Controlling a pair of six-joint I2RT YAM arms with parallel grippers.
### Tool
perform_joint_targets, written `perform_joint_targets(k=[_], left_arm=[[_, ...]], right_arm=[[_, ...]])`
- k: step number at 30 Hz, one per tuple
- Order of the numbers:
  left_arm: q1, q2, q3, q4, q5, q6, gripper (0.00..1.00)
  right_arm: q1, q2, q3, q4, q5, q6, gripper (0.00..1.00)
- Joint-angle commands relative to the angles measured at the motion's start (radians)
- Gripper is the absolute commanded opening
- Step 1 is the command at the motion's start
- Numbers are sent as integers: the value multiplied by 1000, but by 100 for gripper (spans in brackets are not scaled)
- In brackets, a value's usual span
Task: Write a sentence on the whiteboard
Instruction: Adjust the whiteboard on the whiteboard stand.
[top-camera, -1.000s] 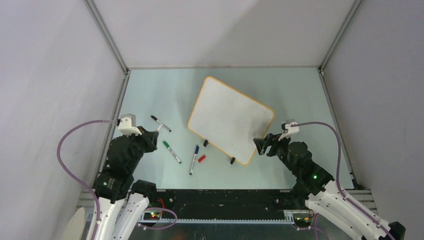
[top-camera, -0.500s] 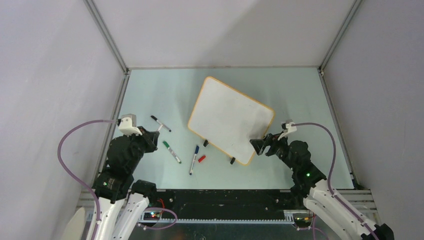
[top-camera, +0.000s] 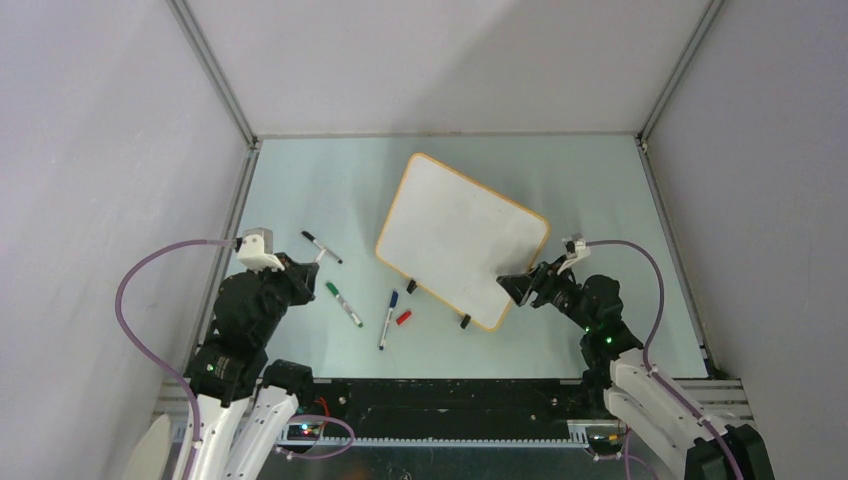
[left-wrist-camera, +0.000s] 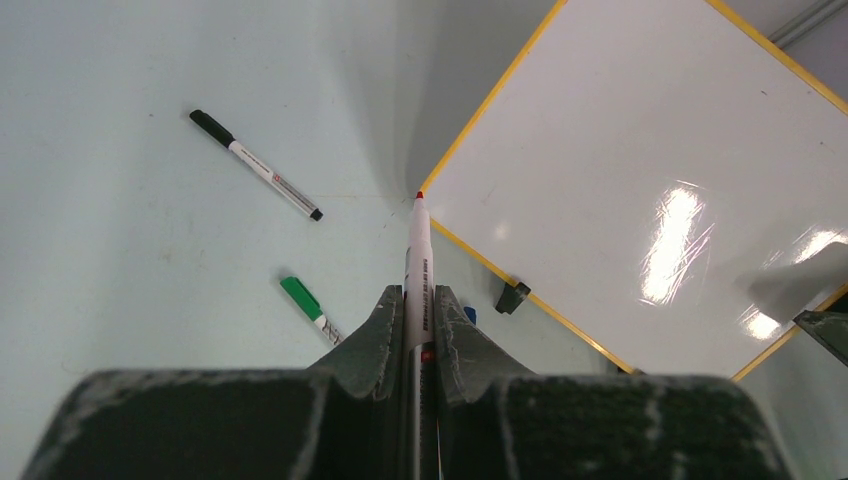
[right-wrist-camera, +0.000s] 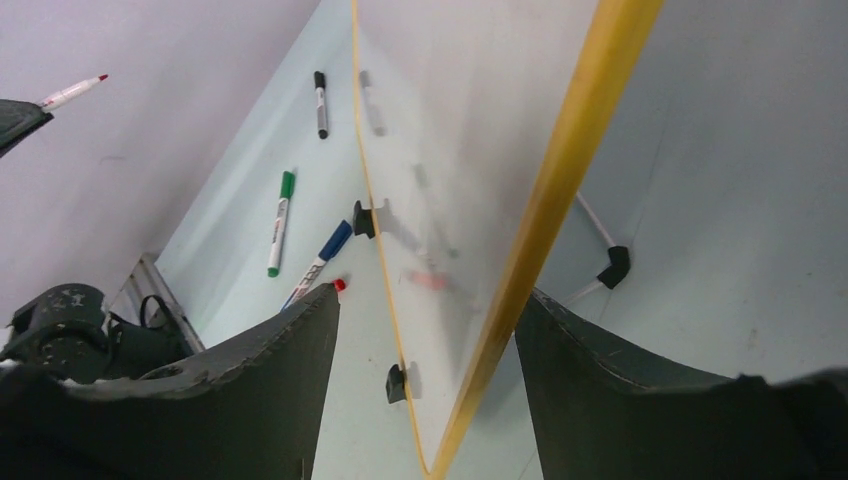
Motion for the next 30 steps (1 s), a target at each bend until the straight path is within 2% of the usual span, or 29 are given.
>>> perform_joint_targets(k=[1, 3, 6, 11, 13, 14, 16, 25, 30], left_arm=[[-6, -9, -7, 39, 10, 24, 0], [-8, -8, -6, 40, 11, 24, 0], [-9, -4, -7, 42, 19, 25, 0], [-11, 2, -8, 43, 27, 26, 0], [-13, 3, -7, 43, 29, 26, 0], [-14, 3, -7, 43, 29, 26, 0], [-19, 4, -7, 43, 29, 27, 0], [-29, 5, -10, 44, 32, 27, 0], [-37, 2, -11, 44, 36, 27, 0]], right_arm=[[-4, 51, -11, 154, -44, 30, 66], [-5, 86, -11, 193, -51, 36, 59], [-7, 137, -9, 240, -70, 47, 44], [-12, 235, -4, 339, -102, 72, 26], [-14, 264, -3, 371, -107, 76, 17], [-14, 279, -3, 379, -107, 74, 9], [-14, 298, -6, 403, -102, 65, 2], [-42, 405, 18, 479, -90, -12, 0], [-92, 535, 31, 651, -186, 15, 0]])
